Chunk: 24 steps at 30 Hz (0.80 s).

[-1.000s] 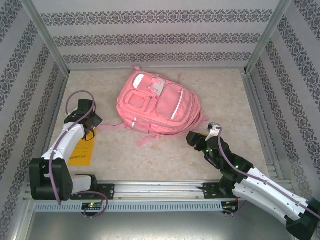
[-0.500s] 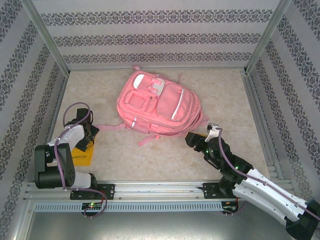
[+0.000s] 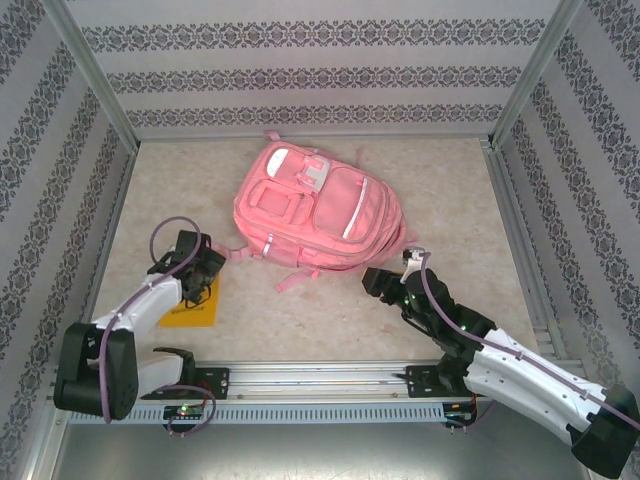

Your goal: Pack the student bag

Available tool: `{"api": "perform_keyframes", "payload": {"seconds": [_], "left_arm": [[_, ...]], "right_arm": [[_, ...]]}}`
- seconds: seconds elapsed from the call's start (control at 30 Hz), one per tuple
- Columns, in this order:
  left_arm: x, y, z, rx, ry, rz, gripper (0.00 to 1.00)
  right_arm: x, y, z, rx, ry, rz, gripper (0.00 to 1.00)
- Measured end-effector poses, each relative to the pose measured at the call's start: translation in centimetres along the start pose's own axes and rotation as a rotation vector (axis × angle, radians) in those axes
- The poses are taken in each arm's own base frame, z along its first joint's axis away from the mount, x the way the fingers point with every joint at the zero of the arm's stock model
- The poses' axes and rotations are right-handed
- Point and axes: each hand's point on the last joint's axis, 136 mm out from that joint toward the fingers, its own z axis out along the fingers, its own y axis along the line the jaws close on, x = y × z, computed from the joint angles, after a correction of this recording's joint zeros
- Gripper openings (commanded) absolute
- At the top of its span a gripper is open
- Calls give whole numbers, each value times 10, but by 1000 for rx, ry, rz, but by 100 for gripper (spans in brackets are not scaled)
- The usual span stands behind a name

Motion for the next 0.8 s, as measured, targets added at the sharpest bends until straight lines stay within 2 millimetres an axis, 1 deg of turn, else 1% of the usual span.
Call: {"api": "perform_keyframes", "payload": {"seconds": [0.13,0.23,0.27,0.37,0.43,0.47,0.53,0.57,0.63,0.7,0.8], "left_arm": [[44,-12,-9,74,102,48,89],[73,-21,-13,115,178,83,91],[80,-25,-13,134,202,92,92],[106,-46,-13,197,307,135,94],[124,-62,-15,237,378,193,97],[133,-69,-20,266,409,236,99],[152,-74,-28,303,460,328,100],[160,-73,-33,319,487,371,100],[167,-66,-44,346,513,440,100],[161,-62,-57,380,483,485,100],[143,-68,-80,438,388,548,100]], "right_arm": [[-2,6,2,-13,8,5,64],[-1,10,5,-19,19,10,64],[-1,10,6,-19,24,12,64],[4,10,10,-13,51,15,64],[7,11,12,-9,72,13,64],[9,11,13,-8,79,13,63],[11,12,15,-6,100,10,60],[12,14,17,-7,112,9,59],[15,18,20,-9,136,4,56],[18,22,24,-13,167,-7,52],[30,30,33,-25,240,-32,44]]}}
